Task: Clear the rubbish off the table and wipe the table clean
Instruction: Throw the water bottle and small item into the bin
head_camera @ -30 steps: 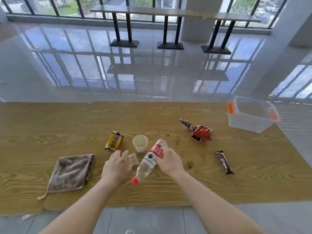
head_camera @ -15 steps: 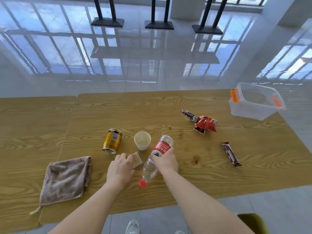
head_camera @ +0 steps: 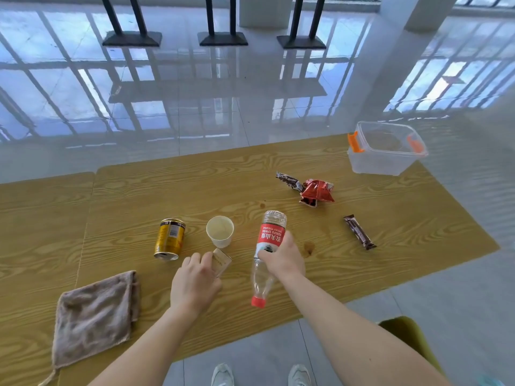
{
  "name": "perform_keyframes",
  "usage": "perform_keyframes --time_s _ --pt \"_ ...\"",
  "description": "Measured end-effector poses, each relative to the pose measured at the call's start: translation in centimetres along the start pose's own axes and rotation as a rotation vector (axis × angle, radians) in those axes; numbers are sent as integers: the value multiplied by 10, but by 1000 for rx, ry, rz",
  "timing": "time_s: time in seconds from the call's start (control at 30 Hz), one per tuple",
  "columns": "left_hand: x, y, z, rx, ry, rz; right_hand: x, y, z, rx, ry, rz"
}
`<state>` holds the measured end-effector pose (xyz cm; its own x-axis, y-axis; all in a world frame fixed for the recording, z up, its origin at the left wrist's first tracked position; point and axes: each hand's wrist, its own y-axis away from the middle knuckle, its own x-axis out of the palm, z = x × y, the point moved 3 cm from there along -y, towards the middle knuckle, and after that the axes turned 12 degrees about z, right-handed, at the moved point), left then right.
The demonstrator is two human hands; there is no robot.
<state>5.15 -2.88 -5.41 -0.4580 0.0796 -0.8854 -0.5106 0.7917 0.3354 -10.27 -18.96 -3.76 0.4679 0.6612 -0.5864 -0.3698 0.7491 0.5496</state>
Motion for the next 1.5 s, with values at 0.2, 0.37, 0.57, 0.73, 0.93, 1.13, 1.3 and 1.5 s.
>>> perform_keyframes --time_s 0.2,0.37,0.57,0.73,0.93,1.13,1.3,1.5 --pt "-3 4 -47 155 48 -2 -27 25 -26 -16 -56 -85" --pt "0 11 -98 256 55 13 -56 50 -69 -11 -113 -145" --pt "26 21 -177 349 21 28 -113 70 -143 27 -187 -212" --pt "63 42 -256 366 22 48 -165 79 -218 51 -214 -207" --pt "114 63 -352 402 32 94 -226 90 -308 103 -216 -216" --pt "167 74 -428 481 21 185 -264 107 -394 234 -257 -245" --pt "221 71 -476 523 0 315 -279 105 -455 333 -299 -265" --pt "317 41 -504 534 -18 484 -271 71 -534 434 -312 -293"
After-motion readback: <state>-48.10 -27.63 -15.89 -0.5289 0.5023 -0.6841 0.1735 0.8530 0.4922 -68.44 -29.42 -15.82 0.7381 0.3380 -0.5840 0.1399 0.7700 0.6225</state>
